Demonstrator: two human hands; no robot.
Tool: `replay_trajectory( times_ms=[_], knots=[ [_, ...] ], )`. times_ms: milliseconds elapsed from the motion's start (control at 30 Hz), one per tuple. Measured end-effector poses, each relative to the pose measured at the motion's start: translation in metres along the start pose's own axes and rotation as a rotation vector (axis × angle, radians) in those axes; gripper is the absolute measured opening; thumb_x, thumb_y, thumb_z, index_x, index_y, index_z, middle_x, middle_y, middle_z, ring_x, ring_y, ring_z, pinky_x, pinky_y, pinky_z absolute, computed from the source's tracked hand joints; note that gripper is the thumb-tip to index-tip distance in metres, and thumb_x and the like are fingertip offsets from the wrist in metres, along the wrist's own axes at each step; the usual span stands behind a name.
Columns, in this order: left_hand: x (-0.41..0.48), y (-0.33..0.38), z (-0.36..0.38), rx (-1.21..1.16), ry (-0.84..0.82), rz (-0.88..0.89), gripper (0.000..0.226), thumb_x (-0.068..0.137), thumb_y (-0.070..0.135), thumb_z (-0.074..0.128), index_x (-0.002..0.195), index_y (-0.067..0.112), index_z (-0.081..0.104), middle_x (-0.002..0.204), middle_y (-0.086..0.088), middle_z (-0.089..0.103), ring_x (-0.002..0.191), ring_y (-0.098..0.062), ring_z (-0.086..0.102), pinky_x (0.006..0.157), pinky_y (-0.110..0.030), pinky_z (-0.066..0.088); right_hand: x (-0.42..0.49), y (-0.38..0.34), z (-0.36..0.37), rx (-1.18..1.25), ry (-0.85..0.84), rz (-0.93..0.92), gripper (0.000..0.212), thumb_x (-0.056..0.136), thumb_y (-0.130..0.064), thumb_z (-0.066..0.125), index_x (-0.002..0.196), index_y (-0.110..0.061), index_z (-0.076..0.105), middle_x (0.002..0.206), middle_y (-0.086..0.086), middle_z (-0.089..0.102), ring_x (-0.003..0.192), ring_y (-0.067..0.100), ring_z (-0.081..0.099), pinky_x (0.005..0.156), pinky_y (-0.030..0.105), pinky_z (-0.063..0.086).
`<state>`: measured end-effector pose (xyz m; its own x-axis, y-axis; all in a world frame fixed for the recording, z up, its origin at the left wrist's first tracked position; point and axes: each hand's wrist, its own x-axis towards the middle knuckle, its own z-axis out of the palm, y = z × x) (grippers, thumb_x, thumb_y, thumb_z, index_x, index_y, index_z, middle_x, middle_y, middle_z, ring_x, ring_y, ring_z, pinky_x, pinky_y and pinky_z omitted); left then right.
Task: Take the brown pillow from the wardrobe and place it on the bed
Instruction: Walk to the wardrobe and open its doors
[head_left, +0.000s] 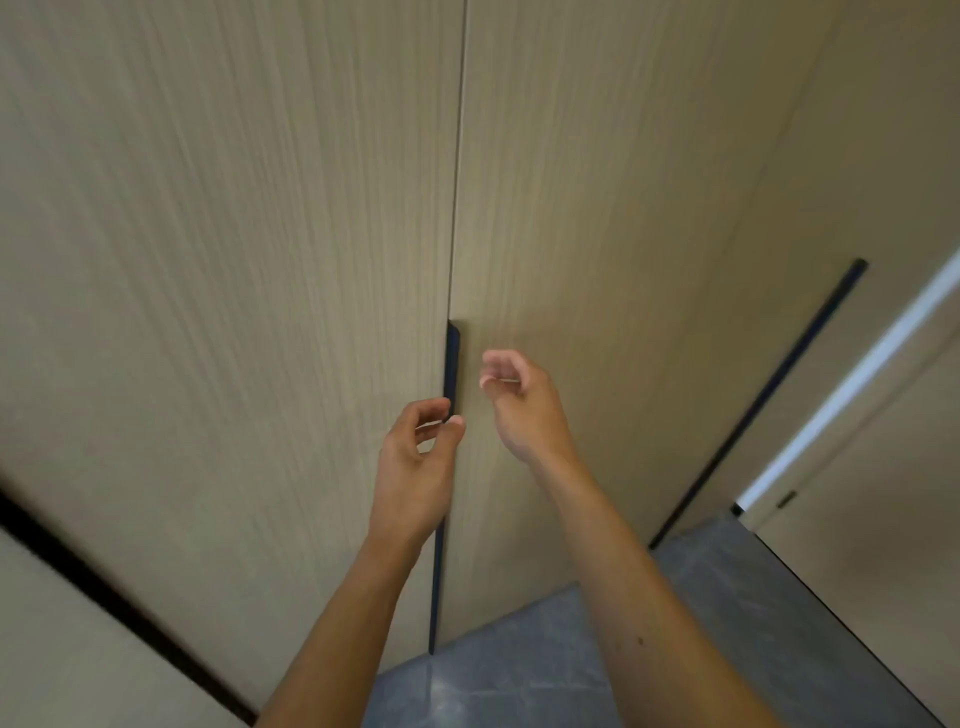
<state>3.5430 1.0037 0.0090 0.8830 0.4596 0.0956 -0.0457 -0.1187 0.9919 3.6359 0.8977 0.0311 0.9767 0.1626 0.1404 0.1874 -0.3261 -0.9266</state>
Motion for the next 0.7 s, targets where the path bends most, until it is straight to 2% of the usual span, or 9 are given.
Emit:
replay_trajectory(
  times_ms=[67,133,200,267,333,400,467,633,700],
  knots=[
    [0.002,0.002,-0.001,0.025,0.069,-0.001,0.026,0.101,0.033,0.059,0.125,0.026,0.064,0.123,0.017,0.064,0.109,0.013,0.056,0.082,-0.01,0.04,0.019,-0.002,0.01,-0.066,-0.072,-0.013,0.038,0.104,-0.007,0.051,0.139,-0.017,0.06,0.128,-0.001,0.064,0.109,0.009,0.061,0.076,0.009,0.041],
    [-0.001,0.004,-0.004,0.041,0.134,-0.01,0.026,0.101,0.035,0.058,0.126,0.028,0.063,0.122,0.02,0.062,0.107,0.016,0.054,0.081,-0.009,0.039,0.029,-0.005,0.018,-0.107,-0.121,-0.017,0.05,0.101,0.0,0.049,0.148,-0.015,0.052,0.143,0.005,0.058,0.126,0.017,0.057,0.089,0.017,0.043],
    [-0.008,0.007,-0.008,0.059,0.195,-0.007,0.026,0.101,0.036,0.058,0.126,0.03,0.062,0.121,0.021,0.062,0.103,0.022,0.054,0.081,-0.01,0.039,0.037,-0.008,0.025,-0.105,-0.164,-0.028,0.057,0.099,0.002,0.051,0.153,-0.015,0.045,0.15,0.008,0.054,0.137,0.023,0.053,0.102,0.028,0.045],
    [-0.017,0.01,-0.013,0.082,0.24,-0.01,0.025,0.101,0.037,0.058,0.125,0.031,0.062,0.12,0.022,0.061,0.103,0.022,0.053,0.08,-0.011,0.039,0.046,-0.009,0.033,-0.088,-0.189,-0.035,0.056,0.1,-0.004,0.055,0.154,-0.014,0.045,0.151,0.008,0.055,0.138,0.025,0.054,0.112,0.039,0.047],
    [-0.027,0.012,-0.018,0.095,0.286,-0.008,0.025,0.101,0.037,0.057,0.124,0.032,0.061,0.12,0.023,0.061,0.104,0.019,0.054,0.079,-0.012,0.039,0.052,-0.008,0.037,-0.064,-0.192,-0.037,0.049,0.098,-0.011,0.062,0.146,-0.014,0.052,0.142,0.007,0.062,0.128,0.025,0.061,0.107,0.043,0.053],
    [-0.038,0.012,-0.022,0.114,0.316,0.006,0.024,0.1,0.037,0.057,0.124,0.032,0.061,0.12,0.022,0.061,0.103,0.023,0.053,0.079,-0.013,0.04,0.055,-0.005,0.037,-0.022,-0.178,-0.04,0.036,0.094,-0.013,0.066,0.129,-0.016,0.059,0.124,0.0,0.067,0.108,0.017,0.066,0.085,0.029,0.056],
    [-0.047,0.013,-0.024,0.139,0.331,0.02,0.023,0.101,0.036,0.057,0.123,0.032,0.061,0.121,0.022,0.061,0.103,0.027,0.05,0.08,-0.013,0.04,0.052,-0.002,0.033,-0.01,-0.167,-0.051,0.028,0.091,-0.012,0.066,0.116,-0.023,0.057,0.106,-0.01,0.063,0.092,0.009,0.061,0.065,0.016,0.043],
    [-0.045,0.029,-0.011,0.196,0.287,0.072,0.025,0.1,0.035,0.058,0.125,0.032,0.06,0.124,0.02,0.06,0.109,0.013,0.054,0.086,-0.017,0.045,0.031,0.007,0.015,0.002,-0.164,-0.072,0.031,0.09,0.0,0.059,0.114,-0.02,0.06,0.101,-0.008,0.063,0.092,0.012,0.059,0.063,0.012,0.04],
    [-0.037,0.045,0.001,0.214,0.227,0.132,0.032,0.101,0.033,0.058,0.132,0.027,0.059,0.13,0.014,0.061,0.117,0.004,0.055,0.095,-0.025,0.049,0.012,0.01,0.001,-0.002,-0.136,-0.084,0.032,0.089,0.003,0.056,0.109,-0.022,0.059,0.093,-0.012,0.06,0.084,0.01,0.058,0.061,0.011,0.041]
  ],
)
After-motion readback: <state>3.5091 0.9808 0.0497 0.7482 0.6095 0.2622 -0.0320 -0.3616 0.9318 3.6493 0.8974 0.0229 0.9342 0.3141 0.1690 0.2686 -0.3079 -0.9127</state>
